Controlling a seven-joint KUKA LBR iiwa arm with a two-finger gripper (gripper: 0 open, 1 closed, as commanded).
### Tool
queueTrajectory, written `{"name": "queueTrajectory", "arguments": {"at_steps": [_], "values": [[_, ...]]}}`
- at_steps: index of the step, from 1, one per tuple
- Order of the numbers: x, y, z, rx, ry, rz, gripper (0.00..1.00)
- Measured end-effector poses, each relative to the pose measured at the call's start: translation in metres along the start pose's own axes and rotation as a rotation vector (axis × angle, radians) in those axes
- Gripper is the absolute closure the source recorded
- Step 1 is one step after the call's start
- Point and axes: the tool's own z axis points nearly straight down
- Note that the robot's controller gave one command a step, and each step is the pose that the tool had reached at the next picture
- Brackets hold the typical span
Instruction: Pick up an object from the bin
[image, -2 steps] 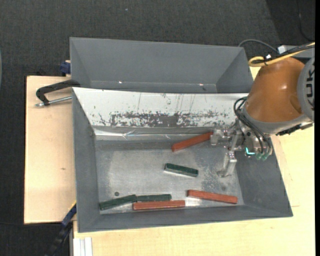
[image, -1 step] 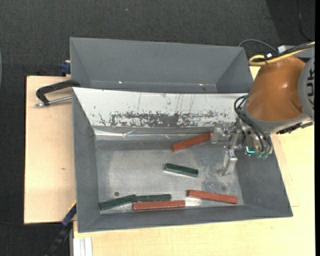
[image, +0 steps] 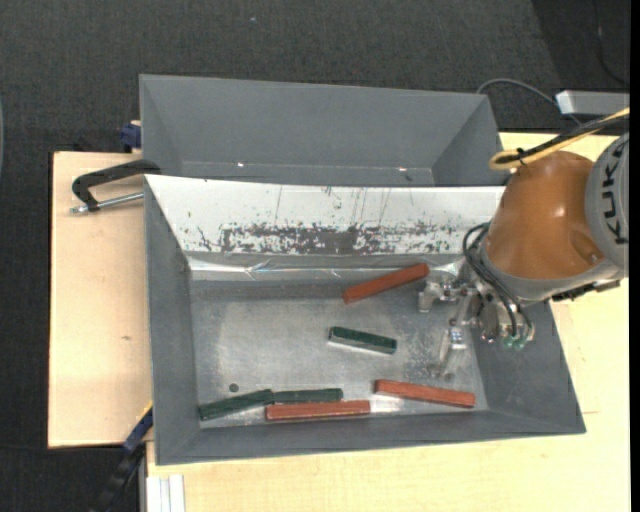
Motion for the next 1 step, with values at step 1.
{"name": "queueTrajectory", "arguments": {"at_steps": [1], "values": [[0.0070,0.0108,0.0379,0.003,0.009,0.027,0.00]]}}
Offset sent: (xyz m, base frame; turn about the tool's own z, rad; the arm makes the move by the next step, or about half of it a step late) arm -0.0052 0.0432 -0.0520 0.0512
